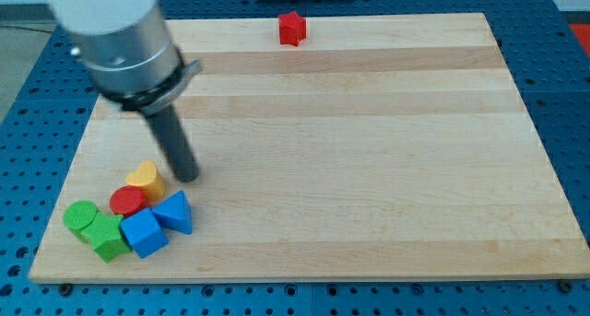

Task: Push the red star towards the group of blocks

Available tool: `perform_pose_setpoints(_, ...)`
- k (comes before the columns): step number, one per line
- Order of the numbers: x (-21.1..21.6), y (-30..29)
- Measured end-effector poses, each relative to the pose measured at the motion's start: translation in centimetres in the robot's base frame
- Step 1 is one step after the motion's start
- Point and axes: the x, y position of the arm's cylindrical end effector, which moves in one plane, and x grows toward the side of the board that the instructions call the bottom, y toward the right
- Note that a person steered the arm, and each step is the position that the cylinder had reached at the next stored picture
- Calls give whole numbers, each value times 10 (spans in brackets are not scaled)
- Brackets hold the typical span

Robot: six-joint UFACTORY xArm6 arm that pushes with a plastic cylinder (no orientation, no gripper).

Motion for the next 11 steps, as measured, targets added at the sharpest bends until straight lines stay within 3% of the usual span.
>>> perform_pose_setpoints(2,-123,153)
perform_pose_setpoints(3,-202,203)
perform_pose_setpoints(4,-272,230)
perform_pose_setpoints(5,-295,214)
perform_pose_setpoints(7,-292,128)
perform_pose_setpoints(11,-189,25)
